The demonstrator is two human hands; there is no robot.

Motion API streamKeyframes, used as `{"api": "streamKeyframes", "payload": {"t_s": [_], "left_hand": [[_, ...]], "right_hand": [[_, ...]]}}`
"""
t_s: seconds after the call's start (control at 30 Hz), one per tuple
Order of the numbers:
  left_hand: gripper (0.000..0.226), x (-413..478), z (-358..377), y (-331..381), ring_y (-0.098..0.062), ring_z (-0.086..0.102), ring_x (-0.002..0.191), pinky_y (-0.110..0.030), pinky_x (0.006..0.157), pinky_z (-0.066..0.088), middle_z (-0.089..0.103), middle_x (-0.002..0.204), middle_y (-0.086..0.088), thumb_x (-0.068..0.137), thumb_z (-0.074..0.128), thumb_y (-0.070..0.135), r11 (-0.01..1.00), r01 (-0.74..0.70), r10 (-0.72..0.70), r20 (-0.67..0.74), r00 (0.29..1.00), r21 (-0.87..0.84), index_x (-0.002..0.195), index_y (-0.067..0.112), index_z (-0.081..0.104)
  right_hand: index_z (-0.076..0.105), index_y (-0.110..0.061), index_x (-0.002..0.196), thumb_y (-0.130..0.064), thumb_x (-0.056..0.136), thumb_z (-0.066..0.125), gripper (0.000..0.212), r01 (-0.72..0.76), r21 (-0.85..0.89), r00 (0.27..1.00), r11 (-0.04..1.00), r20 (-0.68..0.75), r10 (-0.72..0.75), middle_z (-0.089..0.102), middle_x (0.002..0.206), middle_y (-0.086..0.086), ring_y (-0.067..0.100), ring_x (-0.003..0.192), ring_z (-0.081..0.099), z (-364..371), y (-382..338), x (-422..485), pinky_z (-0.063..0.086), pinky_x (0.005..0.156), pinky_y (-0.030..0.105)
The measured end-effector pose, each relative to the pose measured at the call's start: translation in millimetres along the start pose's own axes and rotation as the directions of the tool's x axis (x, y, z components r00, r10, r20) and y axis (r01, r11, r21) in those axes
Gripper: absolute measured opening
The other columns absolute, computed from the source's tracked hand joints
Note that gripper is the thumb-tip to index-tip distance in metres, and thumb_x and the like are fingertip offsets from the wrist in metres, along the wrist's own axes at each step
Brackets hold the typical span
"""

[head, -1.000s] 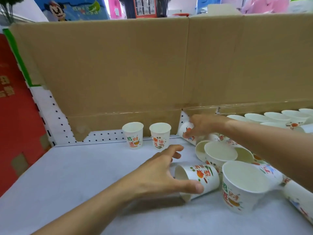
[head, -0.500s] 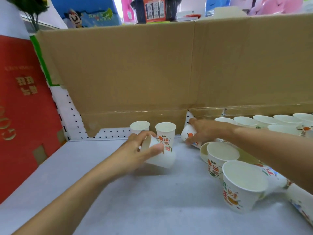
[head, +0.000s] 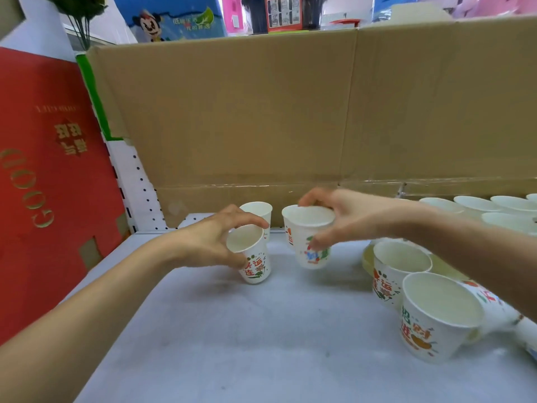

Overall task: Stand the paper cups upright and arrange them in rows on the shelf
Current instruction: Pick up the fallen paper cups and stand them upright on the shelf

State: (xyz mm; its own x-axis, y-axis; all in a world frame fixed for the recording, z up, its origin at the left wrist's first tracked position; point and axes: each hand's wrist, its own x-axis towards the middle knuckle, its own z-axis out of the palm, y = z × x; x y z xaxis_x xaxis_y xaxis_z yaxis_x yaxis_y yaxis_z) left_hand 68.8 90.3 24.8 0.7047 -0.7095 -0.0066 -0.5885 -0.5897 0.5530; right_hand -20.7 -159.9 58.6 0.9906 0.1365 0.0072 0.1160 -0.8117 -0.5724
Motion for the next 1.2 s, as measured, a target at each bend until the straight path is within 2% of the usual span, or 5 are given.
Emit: {"api": "streamKeyframes", "payload": {"t_s": [0.37,0.5,0.6,0.83,1.2], "left_hand": [[0.083,-19,8,16,0.001,0.040,0.121,-0.023,0.102,0.035,0.040,0.139,0.022,0.071,0.080,0.030,0.997,-0.039,0.053,-0.225,0.973,0.068,0.138,0.047,0.035],[0.065,-48,44,54,0.002,0.048,0.122,-0.026,0.104,0.041,0.055,0.128,0.020,0.075,0.081,0.034,0.934,-0.298,0.149,-0.543,0.826,-0.196,0.131,0.038,0.048],[0.068,-53,90,100,0.003,0.051,0.118,-0.024,0.099,0.044,0.055,0.123,0.022,0.071,0.081,0.041,0.881,-0.361,0.186,-0.478,0.858,-0.306,0.130,0.039,0.047],[0.106,-16,174,171,0.003,0.041,0.118,-0.028,0.099,0.043,0.039,0.131,0.020,0.054,0.079,0.067,0.952,-0.236,0.133,-0.430,0.893,-0.195,0.139,0.043,0.022],[0.077,-52,160,130,0.001,0.046,0.111,-0.023,0.090,0.042,0.048,0.125,0.022,0.071,0.077,0.046,0.985,-0.085,-0.047,-0.699,0.714,-0.153,0.136,0.039,0.036]], "right_hand": [[0.022,-0.034,0.147,-0.046,0.071,0.080,0.096,-0.003,-0.256,0.997,0.967,0.080,0.024,0.048,0.126,-0.013,0.009,0.109,0.051,25,0,2,0.041,0.091,0.023],[0.044,-0.034,0.136,-0.050,0.079,0.070,0.064,0.009,-0.123,0.990,0.992,-0.135,-0.026,0.057,0.120,-0.013,0.005,0.106,0.057,-12,7,-41,0.046,0.086,0.020],[0.060,-0.030,0.118,-0.039,0.083,0.070,0.037,0.010,-0.031,0.977,0.999,-0.214,-0.016,0.067,0.104,-0.009,0.009,0.098,0.064,-33,26,-74,0.054,0.075,0.023],[0.062,-0.022,0.122,-0.046,0.082,0.067,0.047,-0.107,-0.130,0.960,0.986,-0.272,0.068,0.067,0.104,-0.008,0.008,0.097,0.064,-35,59,-108,0.052,0.092,0.037],[0.040,-0.037,0.140,-0.077,0.067,0.061,0.086,-0.187,-0.182,0.976,0.965,-0.142,0.162,0.049,0.136,-0.010,0.010,0.114,0.051,-18,57,-96,0.042,0.093,0.030]]}}
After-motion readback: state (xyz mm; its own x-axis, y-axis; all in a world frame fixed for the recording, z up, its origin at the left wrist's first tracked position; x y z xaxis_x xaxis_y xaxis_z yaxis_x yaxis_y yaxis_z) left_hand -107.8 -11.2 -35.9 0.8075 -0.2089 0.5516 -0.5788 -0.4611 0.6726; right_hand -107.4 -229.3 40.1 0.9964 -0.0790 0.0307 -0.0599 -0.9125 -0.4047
